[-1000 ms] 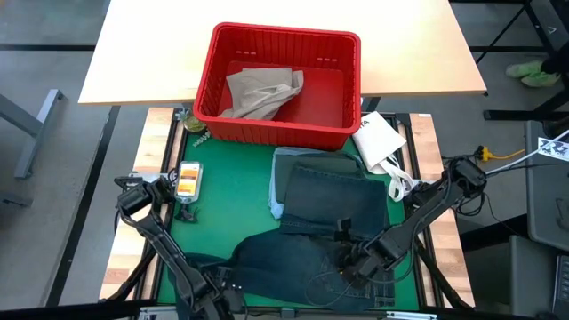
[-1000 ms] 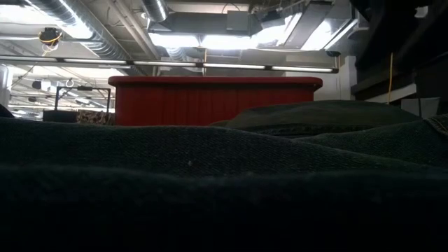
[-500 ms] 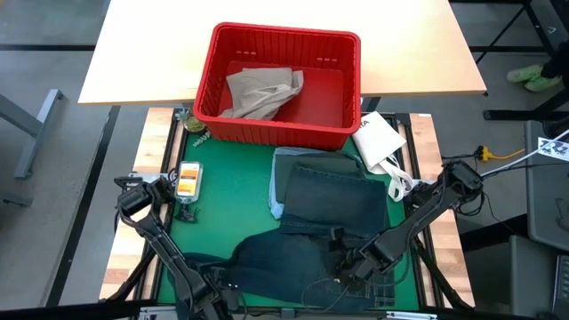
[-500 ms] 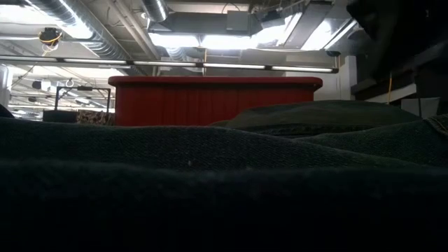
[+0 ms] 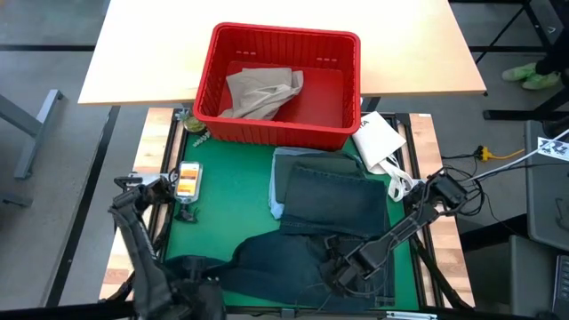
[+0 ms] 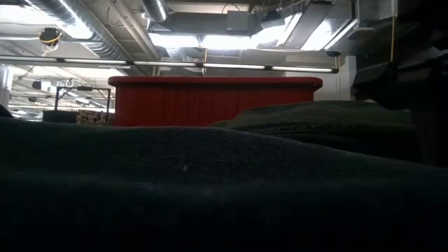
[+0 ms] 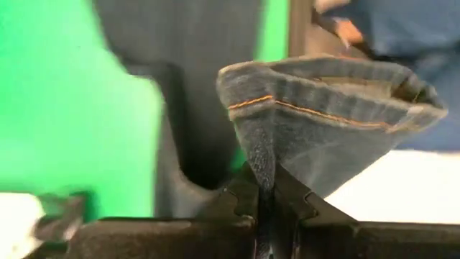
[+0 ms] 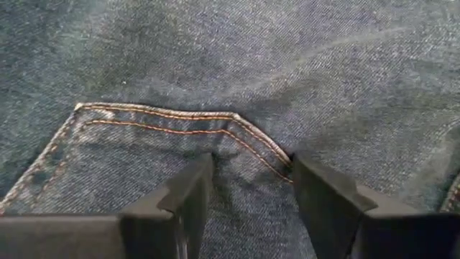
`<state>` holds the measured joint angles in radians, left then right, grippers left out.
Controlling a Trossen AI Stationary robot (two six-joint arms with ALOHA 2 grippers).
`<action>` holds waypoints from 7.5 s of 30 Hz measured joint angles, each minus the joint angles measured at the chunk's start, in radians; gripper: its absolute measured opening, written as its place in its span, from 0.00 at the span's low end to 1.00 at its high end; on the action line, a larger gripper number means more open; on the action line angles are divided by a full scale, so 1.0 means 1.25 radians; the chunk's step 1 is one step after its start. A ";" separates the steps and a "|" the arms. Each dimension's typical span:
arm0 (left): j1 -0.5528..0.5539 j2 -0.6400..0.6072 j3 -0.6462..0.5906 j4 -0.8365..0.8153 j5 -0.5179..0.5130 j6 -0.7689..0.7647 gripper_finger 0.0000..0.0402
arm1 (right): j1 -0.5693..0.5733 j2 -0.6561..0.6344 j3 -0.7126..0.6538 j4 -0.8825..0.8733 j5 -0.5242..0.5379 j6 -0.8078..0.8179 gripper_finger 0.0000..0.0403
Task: Fold Laundry from Bin
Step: Fold the dark blue pants
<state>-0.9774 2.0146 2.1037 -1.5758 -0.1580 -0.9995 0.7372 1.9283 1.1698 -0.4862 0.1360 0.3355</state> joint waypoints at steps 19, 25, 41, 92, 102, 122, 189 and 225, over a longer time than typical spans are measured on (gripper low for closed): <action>-0.089 -0.184 0.083 0.003 -0.645 -0.143 0.02 | 0.001 0.002 -0.003 0.013 -0.004 -0.003 0.48; -0.088 -0.189 0.083 0.003 -0.648 -0.158 0.02 | 0.001 0.002 -0.004 0.014 -0.002 -0.002 0.48; -0.025 -0.175 0.018 0.018 -0.648 -0.285 0.02 | -0.003 -0.034 0.183 -0.036 0.113 -0.177 0.48; -0.002 -0.175 -0.059 0.045 -0.591 -0.281 0.02 | -0.277 -0.029 0.436 0.258 -0.097 -0.443 0.48; -0.002 -0.175 -0.059 0.052 -0.591 -0.281 0.02 | -0.276 0.017 0.437 0.344 -0.111 -0.496 0.48; 0.000 -0.175 -0.059 0.056 -0.563 -0.137 0.21 | -0.276 0.019 0.437 0.265 -0.105 -0.729 0.02; 0.119 -0.178 -0.848 0.350 0.032 -0.267 0.32 | -0.123 0.165 0.426 -0.212 0.088 -0.901 0.03; 0.228 -0.332 -0.958 0.483 0.169 0.057 0.32 | -0.124 0.165 0.482 -0.218 0.112 -1.021 0.03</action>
<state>-0.6923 1.5997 0.9061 -0.9720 0.0529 -0.9284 0.5823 2.1345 1.7725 -0.7583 0.2757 -0.9404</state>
